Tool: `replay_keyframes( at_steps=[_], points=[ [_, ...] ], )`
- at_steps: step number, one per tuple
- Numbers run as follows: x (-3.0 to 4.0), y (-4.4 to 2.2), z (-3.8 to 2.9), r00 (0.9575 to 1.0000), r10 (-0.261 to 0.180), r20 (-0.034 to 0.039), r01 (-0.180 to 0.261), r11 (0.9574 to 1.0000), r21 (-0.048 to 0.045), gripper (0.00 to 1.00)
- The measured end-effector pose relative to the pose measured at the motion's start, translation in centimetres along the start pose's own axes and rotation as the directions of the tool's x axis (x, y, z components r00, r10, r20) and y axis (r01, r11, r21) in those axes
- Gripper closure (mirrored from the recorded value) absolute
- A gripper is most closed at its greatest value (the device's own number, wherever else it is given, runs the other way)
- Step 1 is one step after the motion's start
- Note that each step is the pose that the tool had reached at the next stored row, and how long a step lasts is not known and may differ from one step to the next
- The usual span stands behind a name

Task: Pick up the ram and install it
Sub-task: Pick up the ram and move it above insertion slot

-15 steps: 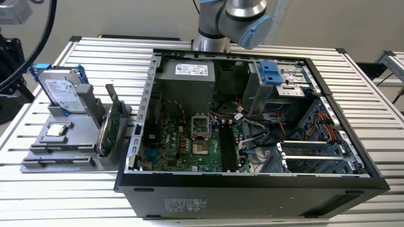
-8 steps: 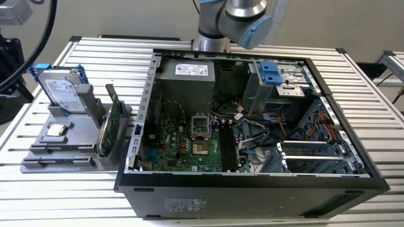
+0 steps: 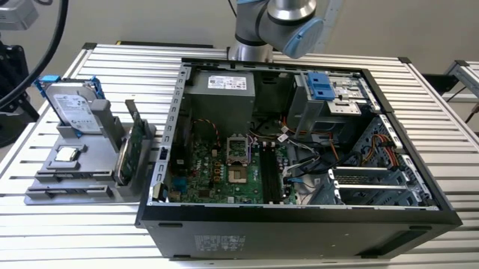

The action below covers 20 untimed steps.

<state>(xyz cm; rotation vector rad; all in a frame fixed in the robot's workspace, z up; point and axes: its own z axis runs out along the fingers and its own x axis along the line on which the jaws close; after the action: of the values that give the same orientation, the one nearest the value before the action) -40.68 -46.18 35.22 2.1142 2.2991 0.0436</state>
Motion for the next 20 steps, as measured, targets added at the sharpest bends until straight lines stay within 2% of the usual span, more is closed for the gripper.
replay_keyframes(
  at_steps=[9,10,20],
  points=[
    [0.0,0.0,0.0,1.0,0.0,-0.0001,0.0,1.0,0.0004,1.0],
    [0.0,0.0,0.0,1.0,0.0,-0.0001,0.0,1.0,0.0004,0.0],
    [0.0,0.0,0.03,1.0,0.0,-0.0003,0.0,1.0,0.002,0.0]
  ],
)
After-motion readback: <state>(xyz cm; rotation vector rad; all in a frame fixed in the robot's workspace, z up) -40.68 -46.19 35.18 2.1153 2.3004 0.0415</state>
